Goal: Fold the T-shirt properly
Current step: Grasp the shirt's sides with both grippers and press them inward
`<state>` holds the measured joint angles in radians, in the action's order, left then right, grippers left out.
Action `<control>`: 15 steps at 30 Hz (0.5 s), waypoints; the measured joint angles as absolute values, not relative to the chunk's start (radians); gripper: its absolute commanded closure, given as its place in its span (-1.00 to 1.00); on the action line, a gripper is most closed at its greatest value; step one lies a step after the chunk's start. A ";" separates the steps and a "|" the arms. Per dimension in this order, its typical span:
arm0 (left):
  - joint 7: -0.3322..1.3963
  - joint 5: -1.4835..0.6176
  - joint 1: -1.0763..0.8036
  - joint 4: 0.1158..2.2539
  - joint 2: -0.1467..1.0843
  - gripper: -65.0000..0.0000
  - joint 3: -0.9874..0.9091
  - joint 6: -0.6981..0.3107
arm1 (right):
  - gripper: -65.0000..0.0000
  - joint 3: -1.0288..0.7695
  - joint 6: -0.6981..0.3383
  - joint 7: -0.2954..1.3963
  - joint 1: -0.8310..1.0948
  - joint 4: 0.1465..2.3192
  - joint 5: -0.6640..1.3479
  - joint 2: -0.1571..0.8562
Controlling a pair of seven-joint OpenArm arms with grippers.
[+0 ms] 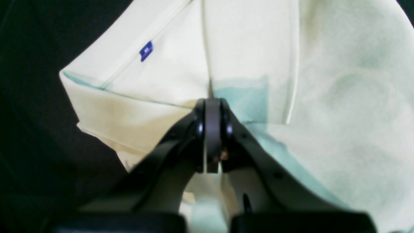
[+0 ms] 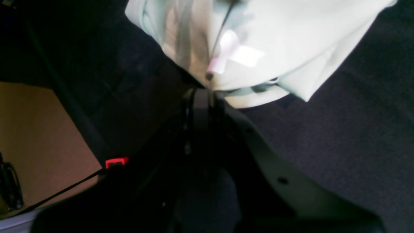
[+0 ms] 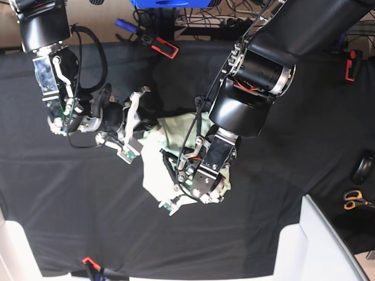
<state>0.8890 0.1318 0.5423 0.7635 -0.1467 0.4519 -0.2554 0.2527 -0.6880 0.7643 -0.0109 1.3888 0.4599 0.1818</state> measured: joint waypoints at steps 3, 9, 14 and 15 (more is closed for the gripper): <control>0.889 0.131 0.542 0.764 -0.147 1.00 0.452 -0.255 | 0.97 0.253 -0.688 0.758 -0.015 1.347 0.459 0.182; 0.889 0.132 0.543 0.764 -0.147 1.00 0.452 -0.255 | 0.98 0.253 -0.688 0.714 -0.015 1.325 0.447 0.192; 0.889 0.132 0.543 0.764 -0.147 1.00 0.452 -0.255 | 0.94 0.253 -0.688 0.724 -0.014 1.329 0.448 0.212; 0.889 0.132 0.543 0.764 -0.147 1.00 0.452 -0.255 | 0.94 0.250 -0.686 0.751 -0.014 1.340 0.447 0.212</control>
